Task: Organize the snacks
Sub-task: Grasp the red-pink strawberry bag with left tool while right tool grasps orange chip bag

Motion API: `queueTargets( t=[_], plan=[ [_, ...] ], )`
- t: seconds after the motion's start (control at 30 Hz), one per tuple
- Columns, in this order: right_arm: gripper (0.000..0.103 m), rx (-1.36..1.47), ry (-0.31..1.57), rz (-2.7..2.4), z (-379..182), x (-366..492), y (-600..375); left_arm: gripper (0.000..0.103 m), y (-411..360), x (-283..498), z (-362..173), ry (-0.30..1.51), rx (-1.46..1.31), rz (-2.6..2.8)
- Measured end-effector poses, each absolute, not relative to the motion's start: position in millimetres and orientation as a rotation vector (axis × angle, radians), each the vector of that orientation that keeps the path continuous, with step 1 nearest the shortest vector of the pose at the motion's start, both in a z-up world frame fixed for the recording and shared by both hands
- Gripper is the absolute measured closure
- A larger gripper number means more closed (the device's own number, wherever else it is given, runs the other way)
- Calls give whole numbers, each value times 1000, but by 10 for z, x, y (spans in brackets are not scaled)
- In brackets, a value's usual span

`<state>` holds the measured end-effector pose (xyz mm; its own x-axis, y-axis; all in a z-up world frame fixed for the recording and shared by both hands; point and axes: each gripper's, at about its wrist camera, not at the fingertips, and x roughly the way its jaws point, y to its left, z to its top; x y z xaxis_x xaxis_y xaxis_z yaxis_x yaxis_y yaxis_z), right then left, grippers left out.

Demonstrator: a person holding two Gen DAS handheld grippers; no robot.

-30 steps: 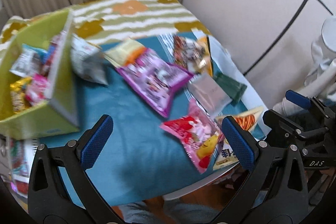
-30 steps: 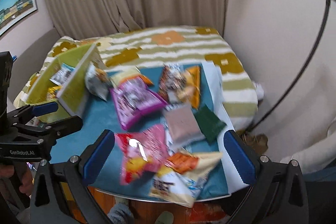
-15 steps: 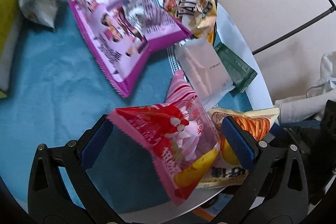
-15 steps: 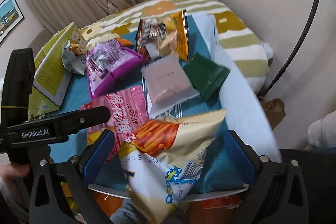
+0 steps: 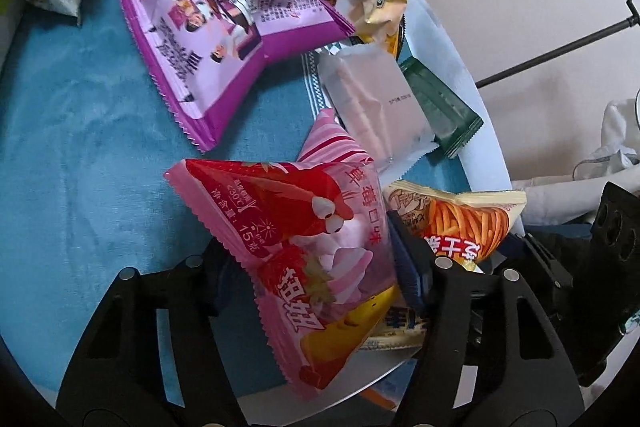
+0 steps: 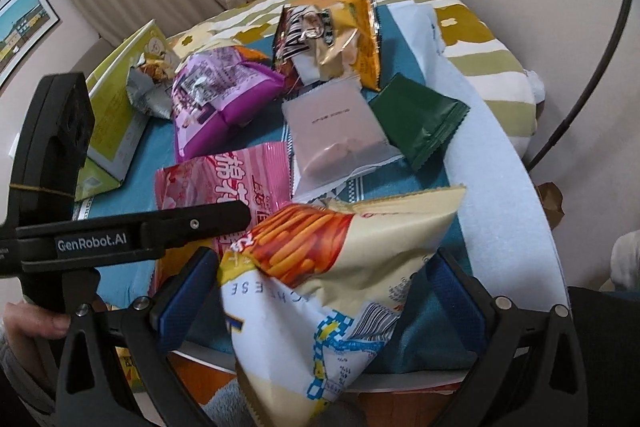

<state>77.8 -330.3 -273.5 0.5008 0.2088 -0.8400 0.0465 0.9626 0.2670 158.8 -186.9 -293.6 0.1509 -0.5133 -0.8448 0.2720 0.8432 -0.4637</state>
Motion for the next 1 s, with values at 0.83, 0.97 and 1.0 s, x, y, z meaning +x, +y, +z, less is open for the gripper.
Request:
queueTargets(
  t=[0.83, 0.97, 1.0],
  plan=[
    [44, 276, 1009, 131, -2424, 758, -3171, 42, -1233, 1498, -2248, 1178, -238, -505],
    [44, 240, 961, 139, -2137, 773, -3034, 42, -1055, 1506, -1956, 1131, -234, -494],
    [44, 229, 947, 145, -2055, 793, -2987, 42, -985, 1517, -1861, 1115, -231, -489]
  ],
)
